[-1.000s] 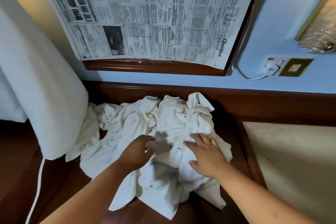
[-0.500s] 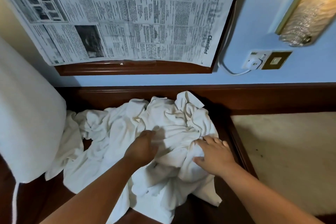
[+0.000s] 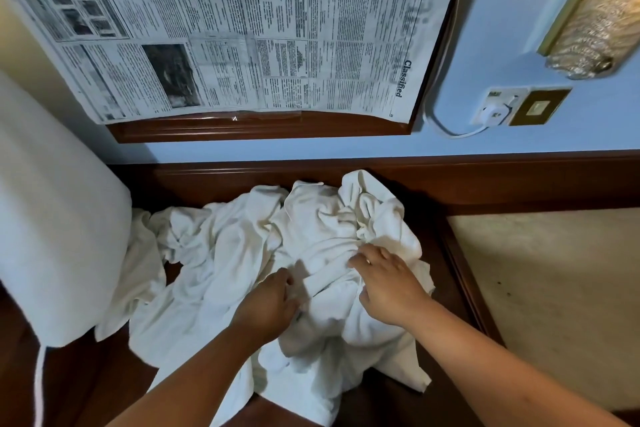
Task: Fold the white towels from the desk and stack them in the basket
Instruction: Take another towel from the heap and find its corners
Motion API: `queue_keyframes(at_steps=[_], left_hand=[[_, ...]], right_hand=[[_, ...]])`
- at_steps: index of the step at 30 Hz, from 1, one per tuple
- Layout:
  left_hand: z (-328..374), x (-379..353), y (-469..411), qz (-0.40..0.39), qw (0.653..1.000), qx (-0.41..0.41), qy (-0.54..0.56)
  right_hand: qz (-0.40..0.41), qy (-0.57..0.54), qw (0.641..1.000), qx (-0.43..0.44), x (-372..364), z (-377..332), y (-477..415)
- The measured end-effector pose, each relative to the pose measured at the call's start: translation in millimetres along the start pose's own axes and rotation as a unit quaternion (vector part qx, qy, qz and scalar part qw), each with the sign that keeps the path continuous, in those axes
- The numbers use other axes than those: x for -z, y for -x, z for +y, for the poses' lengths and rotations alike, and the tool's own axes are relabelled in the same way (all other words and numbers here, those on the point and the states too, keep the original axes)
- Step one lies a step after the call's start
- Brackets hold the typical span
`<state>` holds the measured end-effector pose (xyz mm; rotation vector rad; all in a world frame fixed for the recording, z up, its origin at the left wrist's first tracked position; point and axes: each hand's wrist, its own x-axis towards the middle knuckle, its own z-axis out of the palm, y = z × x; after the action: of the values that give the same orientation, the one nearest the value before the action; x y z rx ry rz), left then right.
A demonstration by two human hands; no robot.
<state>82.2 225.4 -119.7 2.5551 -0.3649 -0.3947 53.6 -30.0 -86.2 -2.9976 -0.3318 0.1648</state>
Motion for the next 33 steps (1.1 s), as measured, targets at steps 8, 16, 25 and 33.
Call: queue_keyframes(at_steps=[8, 16, 25, 33], left_hand=[[11, -20, 15, -0.021, 0.993, -0.115, -0.031], [11, -46, 29, 0.002, 0.964, 0.014, -0.266], [8, -6, 18, 0.040, 0.995, -0.077, 0.045], [6, -13, 20, 0.008, 0.995, -0.003, 0.103]], right_hand=[[-0.016, 0.049, 0.999, 0.001, 4, 19, 5], [-0.043, 0.064, 0.997, -0.027, 11, 47, 25], [-0.011, 0.008, 0.997, -0.081, 19, 28, 31], [-0.104, -0.058, 0.992, 0.046, -2, -16, 39]])
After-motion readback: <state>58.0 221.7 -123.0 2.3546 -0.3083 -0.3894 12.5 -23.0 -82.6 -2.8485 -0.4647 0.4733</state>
